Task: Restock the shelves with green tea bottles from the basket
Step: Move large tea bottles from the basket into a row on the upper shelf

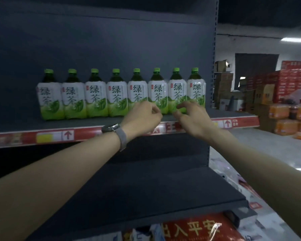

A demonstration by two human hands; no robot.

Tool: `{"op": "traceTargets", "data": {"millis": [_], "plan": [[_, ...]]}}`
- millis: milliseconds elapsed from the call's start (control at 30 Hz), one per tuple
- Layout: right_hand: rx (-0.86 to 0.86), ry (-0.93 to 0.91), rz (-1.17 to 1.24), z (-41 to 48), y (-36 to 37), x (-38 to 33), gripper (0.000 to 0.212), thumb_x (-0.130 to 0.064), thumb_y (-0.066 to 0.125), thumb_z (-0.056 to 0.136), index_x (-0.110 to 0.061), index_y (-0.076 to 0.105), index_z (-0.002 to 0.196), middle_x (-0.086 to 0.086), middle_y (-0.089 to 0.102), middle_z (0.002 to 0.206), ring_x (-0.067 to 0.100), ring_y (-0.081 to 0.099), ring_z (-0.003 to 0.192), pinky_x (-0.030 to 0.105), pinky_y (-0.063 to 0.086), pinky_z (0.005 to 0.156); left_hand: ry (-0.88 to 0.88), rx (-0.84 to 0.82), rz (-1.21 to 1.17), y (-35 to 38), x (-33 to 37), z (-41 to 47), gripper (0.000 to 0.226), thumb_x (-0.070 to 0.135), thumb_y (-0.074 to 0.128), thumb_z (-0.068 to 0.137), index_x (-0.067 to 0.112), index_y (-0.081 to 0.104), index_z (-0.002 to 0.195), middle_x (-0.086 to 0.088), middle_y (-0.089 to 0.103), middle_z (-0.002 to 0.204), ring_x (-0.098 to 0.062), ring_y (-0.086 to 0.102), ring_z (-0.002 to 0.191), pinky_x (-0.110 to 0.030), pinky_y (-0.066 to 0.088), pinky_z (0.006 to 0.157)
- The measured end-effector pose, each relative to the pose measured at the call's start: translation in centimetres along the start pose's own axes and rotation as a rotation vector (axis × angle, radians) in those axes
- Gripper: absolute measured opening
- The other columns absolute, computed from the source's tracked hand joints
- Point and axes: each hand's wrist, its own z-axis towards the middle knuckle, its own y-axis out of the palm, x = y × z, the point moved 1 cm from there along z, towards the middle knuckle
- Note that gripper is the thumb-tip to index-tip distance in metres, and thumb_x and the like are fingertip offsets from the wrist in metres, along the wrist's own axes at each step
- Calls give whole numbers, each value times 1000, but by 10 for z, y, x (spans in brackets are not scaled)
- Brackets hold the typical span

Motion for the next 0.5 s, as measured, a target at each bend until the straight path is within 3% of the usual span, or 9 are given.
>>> {"op": "traceTargets", "data": {"millis": [100,267,400,500], "plan": [[-25,-74,37,-46,18,-29,42,-41,58,100,-16,67,132,12,62,134,32,56,126,36,42,99,-10,-4,104,-25,-24,-56,37,43,55,85,29,77,111,11,73,98,-16,68,99,-39,58,92],[-179,-140,65,-147,67,-76,57,-57,46,91,-21,64,132,3,62,132,27,55,129,43,46,108,-140,-144,156,-45,-88,-164,35,49,56,82,38,75,109,20,69,94,-13,68,102,-38,56,97],[-359,-147,69,-225,109,-98,49,-53,51,104,-22,57,142,2,58,141,27,50,136,46,44,111,-265,-209,132,-47,-147,-247,20,36,63,94,34,76,108,15,74,100,-9,70,102,-31,57,94],[-494,-165,43,-280,137,-110,50,-52,51,105,-21,55,143,3,58,144,28,49,136,48,44,112,-352,-260,87,-43,-176,-315,18,35,63,98,34,75,111,17,72,98,-7,70,98,-26,55,84]]}}
